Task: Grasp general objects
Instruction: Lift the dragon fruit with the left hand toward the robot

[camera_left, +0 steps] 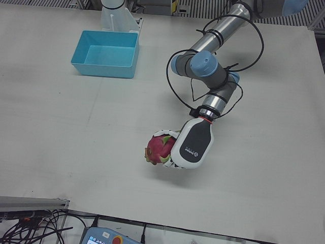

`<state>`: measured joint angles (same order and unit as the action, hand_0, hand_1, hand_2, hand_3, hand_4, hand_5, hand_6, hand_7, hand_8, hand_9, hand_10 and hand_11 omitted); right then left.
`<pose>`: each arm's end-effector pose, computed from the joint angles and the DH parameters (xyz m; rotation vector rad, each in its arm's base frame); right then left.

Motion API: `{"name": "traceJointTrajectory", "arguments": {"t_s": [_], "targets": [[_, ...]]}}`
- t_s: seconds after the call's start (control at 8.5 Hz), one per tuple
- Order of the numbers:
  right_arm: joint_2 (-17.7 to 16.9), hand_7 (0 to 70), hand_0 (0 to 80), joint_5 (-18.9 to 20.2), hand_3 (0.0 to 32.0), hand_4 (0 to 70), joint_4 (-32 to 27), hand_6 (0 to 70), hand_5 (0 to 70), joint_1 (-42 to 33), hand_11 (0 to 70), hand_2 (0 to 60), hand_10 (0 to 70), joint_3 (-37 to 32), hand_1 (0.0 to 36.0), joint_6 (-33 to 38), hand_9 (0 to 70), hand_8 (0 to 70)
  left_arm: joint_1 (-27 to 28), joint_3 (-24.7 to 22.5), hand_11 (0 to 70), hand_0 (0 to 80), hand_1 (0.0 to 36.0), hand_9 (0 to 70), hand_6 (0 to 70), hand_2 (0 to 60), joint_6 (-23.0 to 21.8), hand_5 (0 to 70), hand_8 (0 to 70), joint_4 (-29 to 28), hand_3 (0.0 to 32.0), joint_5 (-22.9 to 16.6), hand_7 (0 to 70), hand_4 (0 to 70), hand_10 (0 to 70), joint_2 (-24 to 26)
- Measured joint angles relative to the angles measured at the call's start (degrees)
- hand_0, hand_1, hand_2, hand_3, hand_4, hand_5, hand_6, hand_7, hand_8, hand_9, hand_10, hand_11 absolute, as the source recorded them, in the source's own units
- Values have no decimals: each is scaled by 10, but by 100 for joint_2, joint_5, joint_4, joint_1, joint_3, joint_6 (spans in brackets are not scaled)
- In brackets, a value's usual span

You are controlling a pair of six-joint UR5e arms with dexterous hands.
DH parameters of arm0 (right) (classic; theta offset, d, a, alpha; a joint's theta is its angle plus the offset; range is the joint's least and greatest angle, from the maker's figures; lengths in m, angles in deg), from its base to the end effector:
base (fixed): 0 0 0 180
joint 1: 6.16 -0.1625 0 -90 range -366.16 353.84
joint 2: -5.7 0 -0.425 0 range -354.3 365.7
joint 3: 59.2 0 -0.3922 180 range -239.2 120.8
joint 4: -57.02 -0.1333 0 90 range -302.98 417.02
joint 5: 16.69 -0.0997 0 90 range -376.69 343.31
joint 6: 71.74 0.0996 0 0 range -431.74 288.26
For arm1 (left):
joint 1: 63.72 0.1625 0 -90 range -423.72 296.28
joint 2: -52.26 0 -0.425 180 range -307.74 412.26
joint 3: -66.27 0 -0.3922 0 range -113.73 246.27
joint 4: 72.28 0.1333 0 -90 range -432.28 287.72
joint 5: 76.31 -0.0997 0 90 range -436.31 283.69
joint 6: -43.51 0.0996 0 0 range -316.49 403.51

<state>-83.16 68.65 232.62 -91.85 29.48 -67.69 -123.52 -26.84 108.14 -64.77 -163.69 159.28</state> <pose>0.1029 -0.5162 0.6808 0.0795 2.2596 -2.0990 0.1885 -0.5979 0.5095 0.6053 1.8341 -1.0790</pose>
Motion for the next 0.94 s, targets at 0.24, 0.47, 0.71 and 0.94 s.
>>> {"name": "traceJointTrajectory", "arguments": {"t_s": [0.24,0.47,0.71,0.94], "targets": [[0,0,0,0,0,0,0,0,0,-2,0,0,0,0,0,0,0,0,-132,-563,700,228,0,700,700,376,-413,700,700,-498,0,-321,700,489,700,-482],[0,0,0,0,0,0,0,0,0,-4,0,0,0,0,0,0,0,0,-161,-987,700,260,0,700,700,410,-730,700,700,-1187,0,-608,700,485,700,-1123],[0,0,0,0,0,0,0,0,0,-2,0,0,0,0,0,0,0,0,-147,-1282,700,285,0,700,700,434,-1060,700,700,-1991,0,-703,700,495,700,-1751],[0,0,0,0,0,0,0,0,0,-3,0,0,0,0,0,0,0,0,-105,-1539,700,285,0,700,700,488,-1225,700,700,-2443,0,-1007,700,515,700,-2139]]}}
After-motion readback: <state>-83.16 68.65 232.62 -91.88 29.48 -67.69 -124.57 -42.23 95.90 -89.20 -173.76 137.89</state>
